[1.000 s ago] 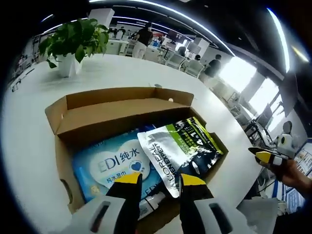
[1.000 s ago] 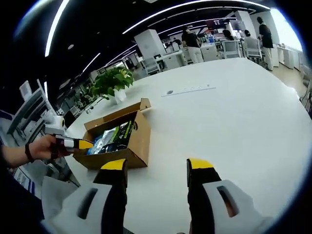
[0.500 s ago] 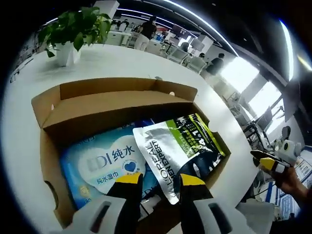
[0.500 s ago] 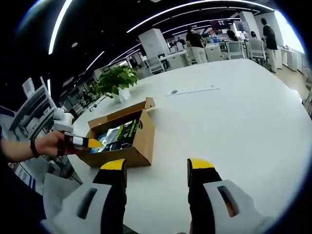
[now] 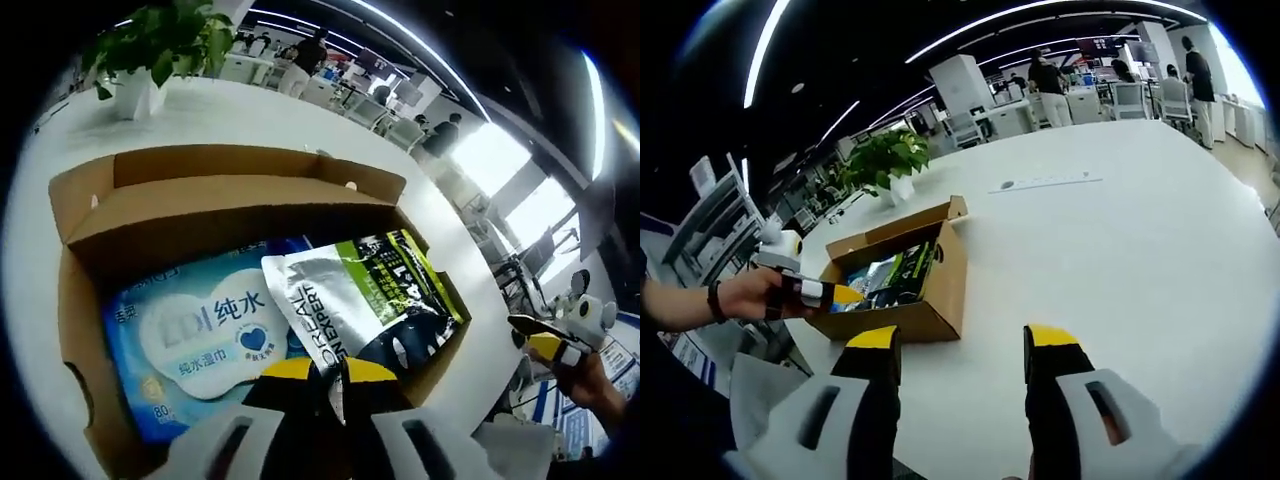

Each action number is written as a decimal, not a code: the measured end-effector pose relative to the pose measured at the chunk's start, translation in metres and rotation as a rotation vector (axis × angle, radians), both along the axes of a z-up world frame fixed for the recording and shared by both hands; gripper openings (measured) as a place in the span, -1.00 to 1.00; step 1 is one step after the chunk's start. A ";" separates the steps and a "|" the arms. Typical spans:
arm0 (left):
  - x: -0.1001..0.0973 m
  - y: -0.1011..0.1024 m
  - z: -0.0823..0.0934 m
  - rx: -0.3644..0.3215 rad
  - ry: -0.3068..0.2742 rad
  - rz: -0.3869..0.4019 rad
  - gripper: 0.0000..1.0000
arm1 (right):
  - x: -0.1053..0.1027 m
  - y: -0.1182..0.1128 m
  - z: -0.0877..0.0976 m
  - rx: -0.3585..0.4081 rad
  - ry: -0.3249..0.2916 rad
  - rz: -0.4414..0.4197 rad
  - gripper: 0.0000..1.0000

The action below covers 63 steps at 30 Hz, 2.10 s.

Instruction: Operate the shoe box by opening the lid, removing the specified soft item, and placing it in the target area until the item is outside and the box remains undamaged.

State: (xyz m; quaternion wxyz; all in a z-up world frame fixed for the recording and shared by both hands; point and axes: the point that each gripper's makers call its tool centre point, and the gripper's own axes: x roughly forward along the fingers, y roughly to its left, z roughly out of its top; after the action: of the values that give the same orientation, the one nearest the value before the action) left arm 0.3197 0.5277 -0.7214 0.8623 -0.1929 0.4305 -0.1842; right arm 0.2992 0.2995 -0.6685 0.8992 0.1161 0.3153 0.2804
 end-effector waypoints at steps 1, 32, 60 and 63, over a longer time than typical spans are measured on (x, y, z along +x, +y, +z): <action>0.000 0.000 0.000 -0.004 0.000 -0.001 -0.90 | 0.000 0.001 0.000 0.000 0.000 0.003 -0.08; 0.000 0.032 -0.006 -0.023 -0.031 0.061 -0.99 | 0.025 0.099 0.003 0.019 0.028 0.187 -0.20; 0.006 0.037 -0.008 -0.037 -0.045 0.072 -0.99 | 0.051 0.146 -0.035 -0.003 0.141 0.209 -0.42; 0.006 0.036 -0.008 -0.037 -0.044 0.073 -0.99 | 0.050 0.151 -0.042 -0.012 0.161 0.213 -0.44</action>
State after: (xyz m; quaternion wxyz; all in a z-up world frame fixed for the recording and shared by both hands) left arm 0.3253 0.5641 -0.7291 0.8739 -0.2203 0.4007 -0.1649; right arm 0.3490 0.4502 -0.7104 0.8366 0.0989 0.3988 0.3622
